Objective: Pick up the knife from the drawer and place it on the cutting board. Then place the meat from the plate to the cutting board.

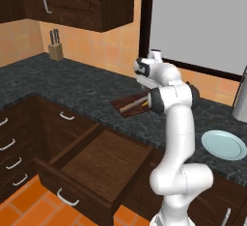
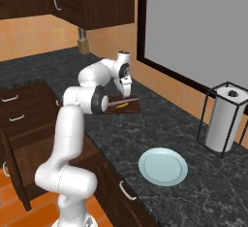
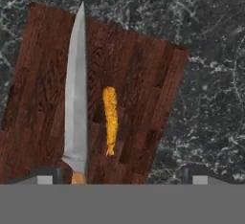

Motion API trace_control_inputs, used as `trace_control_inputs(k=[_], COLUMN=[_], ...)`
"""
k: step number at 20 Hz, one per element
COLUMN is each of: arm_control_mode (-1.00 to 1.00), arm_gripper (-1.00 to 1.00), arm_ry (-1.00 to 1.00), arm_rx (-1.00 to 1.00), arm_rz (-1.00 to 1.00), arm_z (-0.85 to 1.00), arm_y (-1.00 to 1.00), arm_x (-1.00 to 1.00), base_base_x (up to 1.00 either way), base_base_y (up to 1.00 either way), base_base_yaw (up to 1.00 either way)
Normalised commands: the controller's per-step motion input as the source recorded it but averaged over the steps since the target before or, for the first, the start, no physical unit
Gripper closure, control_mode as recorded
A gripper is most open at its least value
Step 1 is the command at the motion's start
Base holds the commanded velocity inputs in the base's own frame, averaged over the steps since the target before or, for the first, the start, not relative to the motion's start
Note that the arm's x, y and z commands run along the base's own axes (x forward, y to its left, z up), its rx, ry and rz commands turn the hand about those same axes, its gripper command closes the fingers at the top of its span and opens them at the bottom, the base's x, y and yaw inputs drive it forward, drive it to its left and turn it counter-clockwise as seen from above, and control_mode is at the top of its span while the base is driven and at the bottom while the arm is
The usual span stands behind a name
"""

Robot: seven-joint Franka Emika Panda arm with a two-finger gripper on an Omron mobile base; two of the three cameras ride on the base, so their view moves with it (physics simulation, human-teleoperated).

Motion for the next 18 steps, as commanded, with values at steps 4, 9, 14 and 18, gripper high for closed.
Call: trace_control_inputs(k=[4, 9, 14, 18], arm_control_mode=[-1.00, -1.00, -1.00, -1.00], arm_gripper=[-1.00, -1.00, -1.00, -1.00], arm_ry=[-0.01, -0.09, -0.06, -0.04], arm_rx=[-0.20, -0.17, -0.11, -0.04], arm_rz=[0.14, 0.14, 0.18, 0.19], arm_z=[0.24, 0.62, 0.81, 0.42], arm_y=[0.34, 0.13, 0.27, 0.40], arm_x=[-1.00, -1.00, -1.00, -1.00], base_base_x=[0.00, 0.00, 0.00, 0.00], base_base_y=[0.00, 0.00, 0.00, 0.00], base_base_yaw=[0.00, 0.00, 0.00, 0.00])
